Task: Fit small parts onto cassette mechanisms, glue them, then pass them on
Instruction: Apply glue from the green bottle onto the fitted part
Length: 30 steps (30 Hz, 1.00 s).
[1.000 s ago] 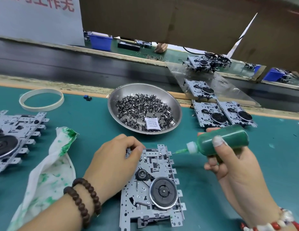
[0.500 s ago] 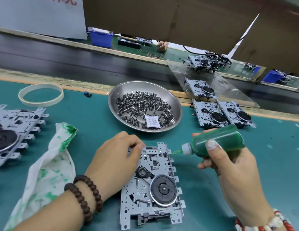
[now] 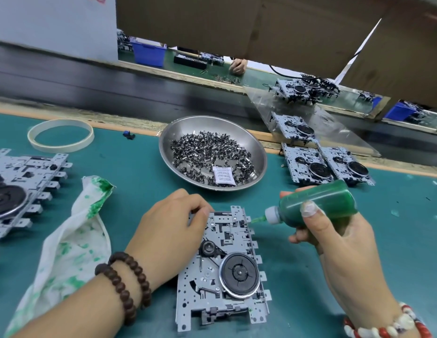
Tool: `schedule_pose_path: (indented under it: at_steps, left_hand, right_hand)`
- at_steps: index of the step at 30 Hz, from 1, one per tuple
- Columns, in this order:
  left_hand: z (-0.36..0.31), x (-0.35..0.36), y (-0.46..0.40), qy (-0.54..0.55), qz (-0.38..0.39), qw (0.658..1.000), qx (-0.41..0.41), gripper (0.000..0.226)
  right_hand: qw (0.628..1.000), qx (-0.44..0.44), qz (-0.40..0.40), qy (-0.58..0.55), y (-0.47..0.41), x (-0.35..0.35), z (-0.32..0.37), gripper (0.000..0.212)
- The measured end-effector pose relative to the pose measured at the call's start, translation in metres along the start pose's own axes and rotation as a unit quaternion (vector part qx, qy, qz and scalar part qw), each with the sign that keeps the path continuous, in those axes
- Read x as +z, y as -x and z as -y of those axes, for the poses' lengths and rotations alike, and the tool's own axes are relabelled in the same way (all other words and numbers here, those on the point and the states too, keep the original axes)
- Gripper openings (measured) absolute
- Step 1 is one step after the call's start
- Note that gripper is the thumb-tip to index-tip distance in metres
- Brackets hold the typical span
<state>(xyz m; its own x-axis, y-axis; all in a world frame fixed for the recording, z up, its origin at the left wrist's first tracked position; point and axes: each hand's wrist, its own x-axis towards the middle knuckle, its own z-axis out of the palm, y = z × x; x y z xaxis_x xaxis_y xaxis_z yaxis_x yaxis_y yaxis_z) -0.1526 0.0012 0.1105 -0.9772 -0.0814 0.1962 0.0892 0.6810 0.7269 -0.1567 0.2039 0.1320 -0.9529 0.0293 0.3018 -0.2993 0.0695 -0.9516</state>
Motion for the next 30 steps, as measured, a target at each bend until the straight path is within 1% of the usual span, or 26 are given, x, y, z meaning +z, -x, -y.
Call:
schedule_pose_path:
  at_steps: [2, 6, 16, 23, 27, 30]
  left_hand:
    - [0.0001, 0.0, 0.0003, -0.002, -0.002, 1.0, 0.0, 0.02]
    - [-0.0001, 0.0, 0.0006, -0.004, -0.005, 1.0, 0.0, 0.021]
    - [0.0004, 0.0007, 0.0005, -0.007, -0.012, 1.0, 0.003, 0.021]
    - [0.0015, 0.0011, 0.0004, -0.005, -0.015, 1.0, 0.008, 0.02]
    - [0.0014, 0.0016, -0.0001, -0.011, -0.016, 1.0, 0.008, 0.021]
    - [0.0014, 0.0019, 0.0002, -0.009, -0.015, 1.0, 0.007, 0.021]
  right_hand:
    - [1.0, -0.002, 0.001, 0.0, 0.0002, -0.0005, -0.0006, 0.079]
    - [1.0, -0.011, 0.016, -0.008, -0.0005, -0.0037, -0.0043, 0.051]
    - [0.999, -0.039, 0.021, -0.005, 0.001, -0.0021, -0.0028, 0.036]
    - [0.999, -0.049, 0.018, -0.009, 0.0023, 0.0001, -0.0014, 0.031]
    - [0.998, -0.059, 0.023, -0.006, 0.0027, 0.0029, 0.0006, 0.035]
    - [0.997, -0.066, 0.031, -0.002, 0.0031, 0.0032, 0.001, 0.029]
